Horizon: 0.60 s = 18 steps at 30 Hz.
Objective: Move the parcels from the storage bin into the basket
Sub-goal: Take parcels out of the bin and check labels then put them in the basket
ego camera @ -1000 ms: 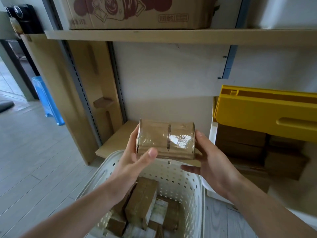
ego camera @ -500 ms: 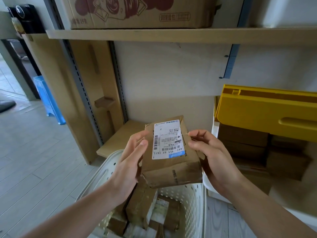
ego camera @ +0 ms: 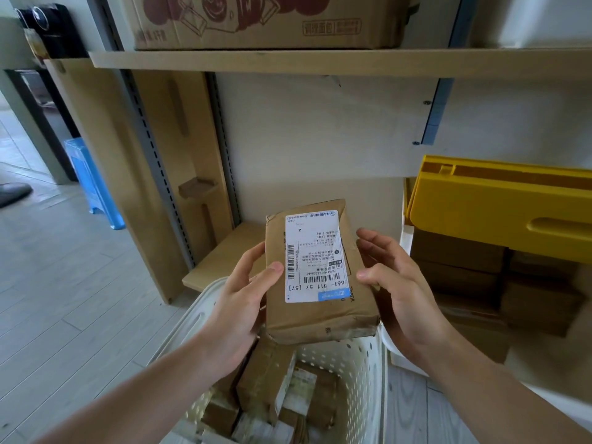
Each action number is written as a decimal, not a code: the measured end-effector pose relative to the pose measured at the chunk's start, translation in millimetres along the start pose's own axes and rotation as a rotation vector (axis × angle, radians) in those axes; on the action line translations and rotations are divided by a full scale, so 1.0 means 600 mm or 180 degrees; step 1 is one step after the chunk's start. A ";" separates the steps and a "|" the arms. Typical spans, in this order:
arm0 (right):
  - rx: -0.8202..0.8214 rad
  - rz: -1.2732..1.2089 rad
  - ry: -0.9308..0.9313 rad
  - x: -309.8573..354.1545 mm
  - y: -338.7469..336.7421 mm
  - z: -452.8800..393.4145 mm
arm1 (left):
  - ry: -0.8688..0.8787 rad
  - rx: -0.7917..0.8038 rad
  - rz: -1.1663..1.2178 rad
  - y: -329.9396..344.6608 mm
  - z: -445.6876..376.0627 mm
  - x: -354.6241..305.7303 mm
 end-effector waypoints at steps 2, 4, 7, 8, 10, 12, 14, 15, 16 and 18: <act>0.0077 -0.0005 0.0001 0.000 0.002 0.001 | 0.0048 0.0064 -0.0041 0.002 0.005 -0.004; 0.0140 0.0024 -0.0009 0.002 0.004 0.002 | 0.0195 0.0153 -0.0149 0.005 0.010 -0.010; 0.0181 0.0036 -0.0001 0.005 0.008 0.003 | 0.0388 0.0189 -0.0228 0.008 0.014 -0.016; 0.0195 0.0045 0.0014 0.005 0.009 0.004 | 0.0415 0.0183 -0.0227 0.008 0.014 -0.017; 0.0216 0.0078 0.0026 0.005 0.009 0.004 | 0.0407 0.0169 -0.0200 0.007 0.013 -0.017; 0.0228 0.0087 0.0027 0.004 0.008 0.005 | 0.0397 0.0166 -0.0199 0.005 0.012 -0.016; 0.0242 0.0045 0.0034 0.004 0.007 0.005 | 0.0404 0.0147 -0.0219 0.004 0.013 -0.016; 0.0257 0.0010 0.0041 0.004 0.007 0.005 | 0.0415 0.0139 -0.0224 0.004 0.013 -0.016; 0.0268 -0.0014 0.0047 0.004 0.006 0.006 | 0.0430 0.0133 -0.0236 0.005 0.013 -0.017; 0.0274 -0.0027 0.0034 0.005 0.006 0.007 | 0.0483 0.0136 -0.0304 0.007 0.014 -0.018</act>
Point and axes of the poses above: each hand's wrist, its own z-axis away from the middle knuckle, its own y-axis out of the palm, x = y × z, the point moved 5 cm from there along -z, towards the middle knuckle, and after that the axes turned 4 degrees about -y, right-handed, at the moved point
